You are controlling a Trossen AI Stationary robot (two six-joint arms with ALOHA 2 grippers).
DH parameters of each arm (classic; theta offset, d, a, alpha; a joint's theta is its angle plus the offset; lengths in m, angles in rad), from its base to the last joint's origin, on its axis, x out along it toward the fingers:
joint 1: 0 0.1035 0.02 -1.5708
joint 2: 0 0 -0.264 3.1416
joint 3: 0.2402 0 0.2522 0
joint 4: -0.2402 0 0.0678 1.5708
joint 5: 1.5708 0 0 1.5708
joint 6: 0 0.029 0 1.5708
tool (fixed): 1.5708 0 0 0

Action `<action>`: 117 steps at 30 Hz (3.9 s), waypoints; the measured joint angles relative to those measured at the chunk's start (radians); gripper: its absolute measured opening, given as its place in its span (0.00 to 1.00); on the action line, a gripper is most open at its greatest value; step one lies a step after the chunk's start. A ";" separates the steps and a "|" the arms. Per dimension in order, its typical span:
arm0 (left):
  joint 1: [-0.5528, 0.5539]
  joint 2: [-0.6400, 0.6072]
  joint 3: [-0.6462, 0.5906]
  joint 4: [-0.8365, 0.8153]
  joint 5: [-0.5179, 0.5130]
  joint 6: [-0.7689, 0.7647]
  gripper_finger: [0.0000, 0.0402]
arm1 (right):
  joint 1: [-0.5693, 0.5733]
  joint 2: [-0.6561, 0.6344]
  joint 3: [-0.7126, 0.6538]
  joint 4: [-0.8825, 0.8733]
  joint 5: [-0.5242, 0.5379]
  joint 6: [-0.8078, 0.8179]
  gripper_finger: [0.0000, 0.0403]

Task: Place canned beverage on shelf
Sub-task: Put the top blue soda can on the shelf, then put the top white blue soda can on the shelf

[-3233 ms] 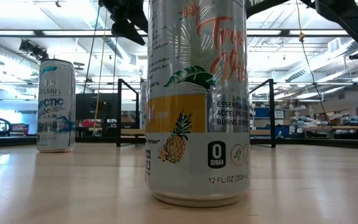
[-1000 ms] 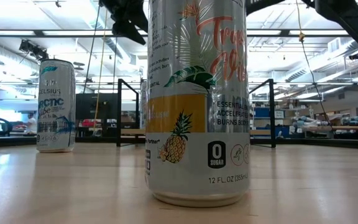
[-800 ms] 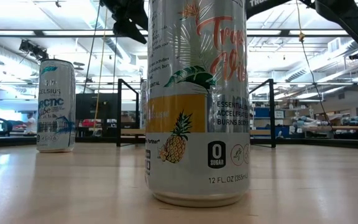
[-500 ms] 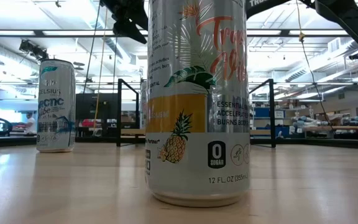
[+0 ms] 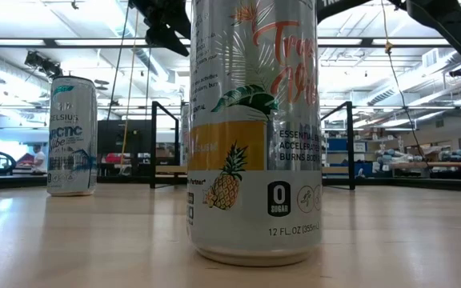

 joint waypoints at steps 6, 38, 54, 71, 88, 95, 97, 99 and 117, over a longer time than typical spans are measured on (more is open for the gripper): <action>0.000 0.000 0.000 0.000 0.000 0.000 0.78 | 0.017 -0.003 0.001 -0.035 0.045 0.015 0.45; 0.000 0.000 0.000 0.000 0.000 0.000 0.78 | 0.142 0.002 0.022 0.077 -0.057 -0.080 0.45; 0.000 0.000 0.000 0.000 0.000 0.000 0.78 | 0.138 0.002 -0.014 0.125 -0.067 -0.055 0.45; 0.000 0.000 0.000 0.000 0.000 0.000 0.78 | 0.132 0.002 -0.014 0.078 -0.039 -0.052 0.45; 0.000 0.000 0.000 0.000 0.000 0.000 0.78 | 0.109 0.002 -0.014 0.067 -0.085 -0.063 0.45; 0.000 0.000 0.000 -0.008 0.000 0.014 0.78 | 0.118 0.001 0.083 -0.048 -0.277 -0.102 0.45; 0.000 0.000 0.000 -0.024 0.000 0.029 0.78 | 0.126 0.001 0.125 -0.081 -0.286 -0.110 0.45; 0.000 0.000 0.000 -0.042 0.000 0.056 0.78 | 0.137 0.001 0.167 -0.115 -0.273 -0.117 0.45; -0.151 0.000 0.000 -0.275 0.002 -0.069 0.78 | 0.284 -0.112 0.319 -0.375 -0.030 -0.156 0.45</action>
